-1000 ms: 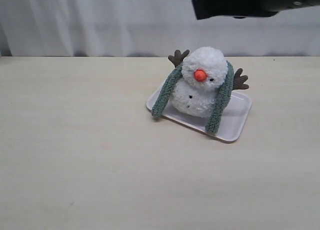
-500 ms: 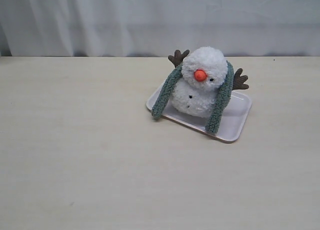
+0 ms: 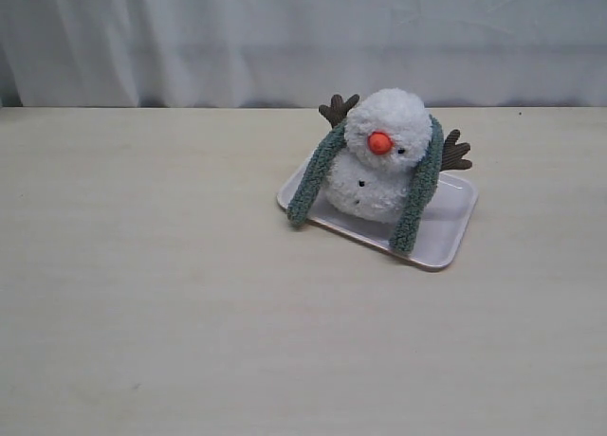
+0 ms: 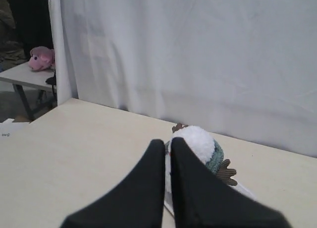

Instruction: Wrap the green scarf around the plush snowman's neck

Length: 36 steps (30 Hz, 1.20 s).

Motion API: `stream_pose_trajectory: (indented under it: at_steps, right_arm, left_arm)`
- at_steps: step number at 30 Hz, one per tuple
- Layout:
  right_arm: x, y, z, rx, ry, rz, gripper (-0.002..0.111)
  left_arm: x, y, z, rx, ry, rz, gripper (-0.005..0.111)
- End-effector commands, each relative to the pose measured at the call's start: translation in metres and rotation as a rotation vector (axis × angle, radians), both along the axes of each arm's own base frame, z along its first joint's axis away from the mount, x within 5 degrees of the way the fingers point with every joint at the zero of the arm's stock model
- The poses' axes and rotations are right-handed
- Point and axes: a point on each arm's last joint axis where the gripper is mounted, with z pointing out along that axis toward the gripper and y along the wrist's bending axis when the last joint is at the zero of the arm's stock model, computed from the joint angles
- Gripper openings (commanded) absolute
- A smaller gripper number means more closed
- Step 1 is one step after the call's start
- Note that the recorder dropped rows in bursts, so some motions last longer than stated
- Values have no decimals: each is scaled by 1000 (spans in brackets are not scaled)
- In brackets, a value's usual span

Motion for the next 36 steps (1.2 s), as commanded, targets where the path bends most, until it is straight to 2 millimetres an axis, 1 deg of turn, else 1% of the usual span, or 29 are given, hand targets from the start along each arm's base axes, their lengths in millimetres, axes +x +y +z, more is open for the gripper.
stream_pose_trajectory:
  at_steps: [1,4,6,9,11,12,13,14,15,16,19,20,22,25,30,36]
  right_arm:
    - [-11,-6,-3,29,-22,6,4]
    - [-21,-13,-10,45,-46,7,4]
    - [-30,-19,-20,58,-66,-10,4]
    - [-48,-28,-28,85,-124,-106,4]
    - [-58,-29,-31,114,-145,-141,4]
    - [-65,-28,-35,151,-148,-137,4]
    - [-67,-27,-37,167,-149,-133,4]
    - [-72,-25,-44,197,-147,-125,4]
    - [-73,-25,-47,201,-147,-128,4]
    - [-68,-22,-54,190,-124,-147,4]
    - [-65,-25,-55,119,-169,-225,4]
    - [-60,-23,-54,105,-240,-242,4]
    - [-53,-21,-55,88,-312,-255,4]
    - [-41,-18,-64,21,-383,-280,4]
    - [-15,-7,-100,-158,-415,-268,4]
    - [10,4,-158,-178,-328,-204,4]
  left_arm:
    - [0,0,0,-4,-11,1,0]
    - [0,0,0,-4,-11,1,0]
    - [0,0,0,-4,-11,1,0]
    - [0,0,0,-4,-11,1,0]
    - [0,0,0,-4,-11,1,0]
    - [0,0,0,-4,-11,1,0]
    - [0,0,0,-4,-11,1,0]
    - [0,0,0,-4,-11,1,0]
    - [0,0,0,-4,-11,1,0]
    - [0,0,0,-4,-11,1,0]
    - [0,0,0,-4,-11,1,0]
    - [0,0,0,-4,-11,1,0]
    - [0,0,0,-4,-11,1,0]
    - [0,0,0,-4,-11,1,0]
    - [0,0,0,-4,-11,1,0]
    - [0,0,0,-4,-11,1,0]
